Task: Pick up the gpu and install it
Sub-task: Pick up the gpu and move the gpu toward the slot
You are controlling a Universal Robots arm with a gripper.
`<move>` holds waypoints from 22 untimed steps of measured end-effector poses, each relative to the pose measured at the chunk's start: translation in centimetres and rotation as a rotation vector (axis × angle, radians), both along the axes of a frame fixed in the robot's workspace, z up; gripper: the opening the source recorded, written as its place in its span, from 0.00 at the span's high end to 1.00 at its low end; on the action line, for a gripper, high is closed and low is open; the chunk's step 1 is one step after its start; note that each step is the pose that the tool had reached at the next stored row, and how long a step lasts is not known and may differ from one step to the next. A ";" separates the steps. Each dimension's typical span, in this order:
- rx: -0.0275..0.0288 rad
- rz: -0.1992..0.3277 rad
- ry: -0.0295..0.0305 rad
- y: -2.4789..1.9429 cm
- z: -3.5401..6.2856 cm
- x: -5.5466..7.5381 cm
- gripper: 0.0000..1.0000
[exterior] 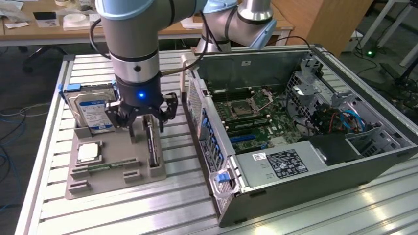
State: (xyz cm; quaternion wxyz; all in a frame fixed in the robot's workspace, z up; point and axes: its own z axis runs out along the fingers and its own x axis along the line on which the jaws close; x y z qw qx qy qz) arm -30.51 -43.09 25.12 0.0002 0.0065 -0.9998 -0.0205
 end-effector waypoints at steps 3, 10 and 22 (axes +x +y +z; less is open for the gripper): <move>0.0000 0.000 -0.0001 0.01 -0.54 0.0 0.29; 0.0001 0.000 -0.0001 0.01 -1.82 0.1 0.29; 0.0003 -0.001 -0.0005 0.01 -2.91 0.1 0.29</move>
